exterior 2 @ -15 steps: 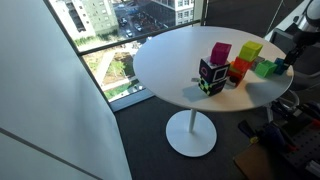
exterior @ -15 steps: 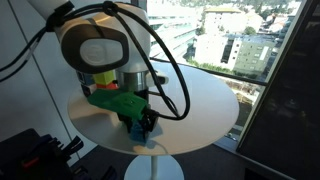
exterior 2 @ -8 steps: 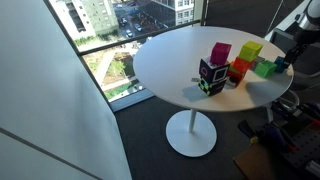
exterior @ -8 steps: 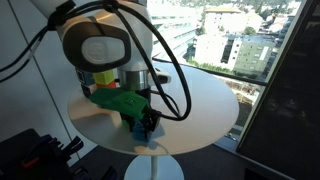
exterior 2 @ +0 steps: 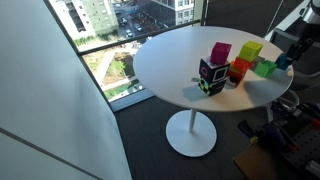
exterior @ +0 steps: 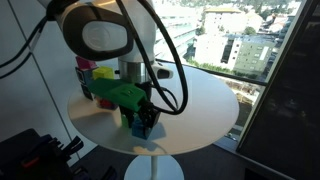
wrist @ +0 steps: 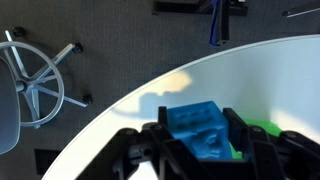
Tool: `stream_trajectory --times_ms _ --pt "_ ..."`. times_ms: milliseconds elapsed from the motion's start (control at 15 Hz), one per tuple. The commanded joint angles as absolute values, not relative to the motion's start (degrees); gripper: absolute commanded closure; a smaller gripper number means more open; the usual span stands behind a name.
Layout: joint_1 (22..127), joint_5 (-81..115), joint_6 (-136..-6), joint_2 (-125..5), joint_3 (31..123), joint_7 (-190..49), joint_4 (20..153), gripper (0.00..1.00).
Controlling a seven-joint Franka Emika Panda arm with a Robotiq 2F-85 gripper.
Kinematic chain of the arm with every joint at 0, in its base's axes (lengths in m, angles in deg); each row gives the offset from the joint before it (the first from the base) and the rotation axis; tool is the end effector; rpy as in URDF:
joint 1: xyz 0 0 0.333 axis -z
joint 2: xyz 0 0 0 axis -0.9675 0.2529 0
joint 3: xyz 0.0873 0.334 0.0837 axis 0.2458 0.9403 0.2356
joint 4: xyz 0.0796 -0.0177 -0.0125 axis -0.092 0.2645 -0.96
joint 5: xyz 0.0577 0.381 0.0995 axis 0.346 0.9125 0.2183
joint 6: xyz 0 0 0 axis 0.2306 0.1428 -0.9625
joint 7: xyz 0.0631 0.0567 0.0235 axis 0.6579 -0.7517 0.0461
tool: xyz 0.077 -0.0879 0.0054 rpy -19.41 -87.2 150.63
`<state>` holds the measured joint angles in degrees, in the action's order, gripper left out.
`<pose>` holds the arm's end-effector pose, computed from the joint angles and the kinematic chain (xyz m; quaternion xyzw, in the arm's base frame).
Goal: Pick up the blue block from the right side of the green block and move it to the front of the green block
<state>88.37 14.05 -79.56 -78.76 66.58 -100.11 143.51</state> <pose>0.3792 -0.1965 0.2852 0.9989 0.0177 -0.0440 0.0049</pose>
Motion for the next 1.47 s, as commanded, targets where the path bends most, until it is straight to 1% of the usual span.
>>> stream_trajectory --times_ms 0,733,1400 --pt "88.62 12.85 -74.65 -82.77 66.79 -97.21 143.28 0.68" --pt "87.76 13.39 -64.74 -89.91 67.84 -94.25 145.23 0.68" --pt "86.65 13.33 -61.91 -92.99 69.05 -92.76 148.25 0.68"
